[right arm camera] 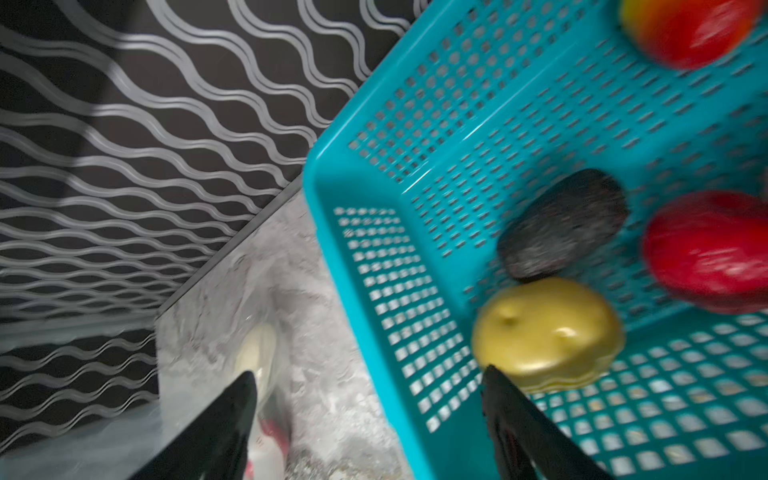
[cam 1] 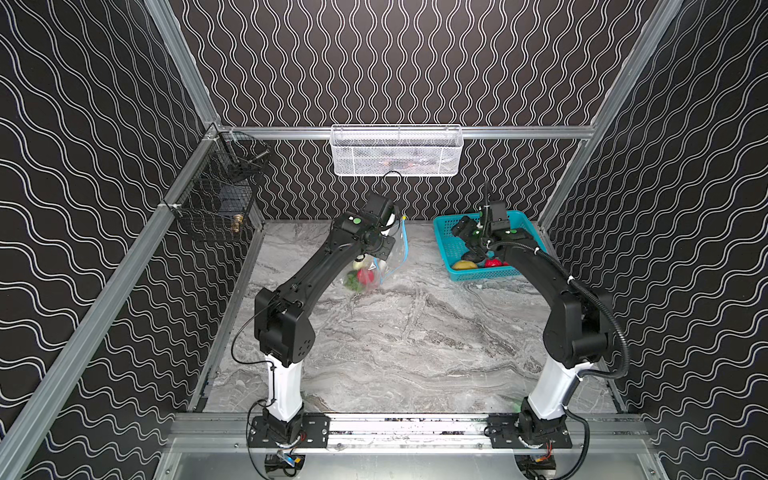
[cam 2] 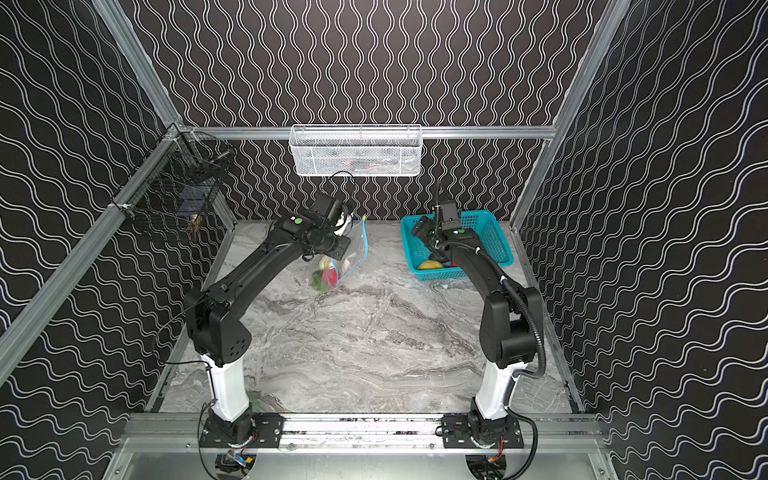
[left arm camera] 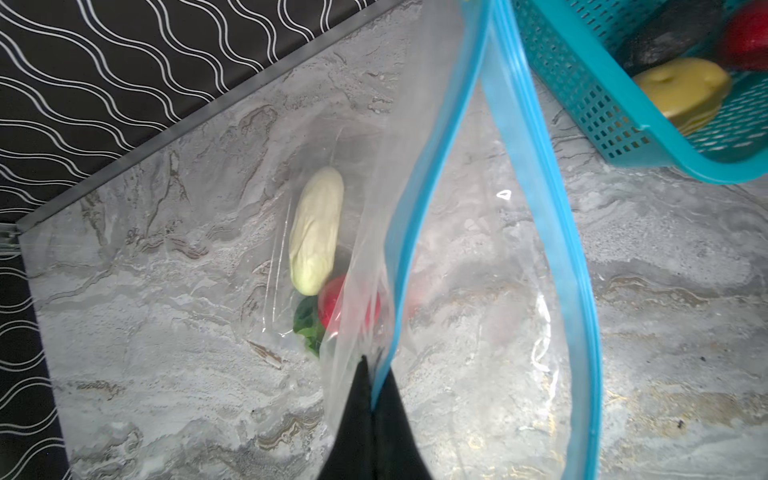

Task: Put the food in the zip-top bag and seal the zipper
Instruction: 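Lower the right gripper into the teal basket over the yellow-red pepper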

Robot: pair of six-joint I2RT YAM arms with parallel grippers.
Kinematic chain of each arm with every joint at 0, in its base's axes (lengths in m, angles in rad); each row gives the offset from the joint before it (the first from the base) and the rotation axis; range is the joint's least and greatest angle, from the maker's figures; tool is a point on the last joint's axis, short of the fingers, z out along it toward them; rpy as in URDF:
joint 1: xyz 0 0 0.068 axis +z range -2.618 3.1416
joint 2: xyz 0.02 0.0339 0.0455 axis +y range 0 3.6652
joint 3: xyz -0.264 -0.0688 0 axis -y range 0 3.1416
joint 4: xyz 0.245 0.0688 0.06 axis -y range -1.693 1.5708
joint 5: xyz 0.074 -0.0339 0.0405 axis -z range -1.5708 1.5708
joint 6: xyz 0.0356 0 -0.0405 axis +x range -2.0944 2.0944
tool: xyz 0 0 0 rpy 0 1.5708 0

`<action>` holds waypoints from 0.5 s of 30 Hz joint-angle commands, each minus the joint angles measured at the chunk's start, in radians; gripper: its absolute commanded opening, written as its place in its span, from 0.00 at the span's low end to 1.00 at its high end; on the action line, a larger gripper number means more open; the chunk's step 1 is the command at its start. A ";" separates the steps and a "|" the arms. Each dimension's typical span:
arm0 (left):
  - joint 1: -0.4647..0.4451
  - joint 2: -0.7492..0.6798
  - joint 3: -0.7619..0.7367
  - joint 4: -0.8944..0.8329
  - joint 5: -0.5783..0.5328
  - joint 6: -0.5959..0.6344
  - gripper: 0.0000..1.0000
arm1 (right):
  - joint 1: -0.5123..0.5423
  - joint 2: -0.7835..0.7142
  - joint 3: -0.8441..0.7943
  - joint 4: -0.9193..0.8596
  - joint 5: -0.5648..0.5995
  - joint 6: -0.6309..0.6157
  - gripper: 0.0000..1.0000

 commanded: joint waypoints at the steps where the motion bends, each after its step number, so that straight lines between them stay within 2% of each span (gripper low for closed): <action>1: 0.001 0.012 0.008 -0.003 0.017 -0.010 0.00 | -0.027 0.026 0.047 -0.076 0.038 -0.034 0.89; 2: 0.001 0.017 0.014 -0.006 0.018 -0.013 0.00 | -0.036 0.053 0.071 -0.091 0.046 -0.044 0.97; 3: 0.001 0.017 0.015 -0.007 0.020 -0.013 0.00 | -0.044 0.069 0.093 -0.104 0.054 -0.051 0.99; 15: 0.001 0.035 0.047 -0.017 0.013 -0.016 0.00 | -0.124 0.259 0.378 -0.285 0.075 -0.124 0.99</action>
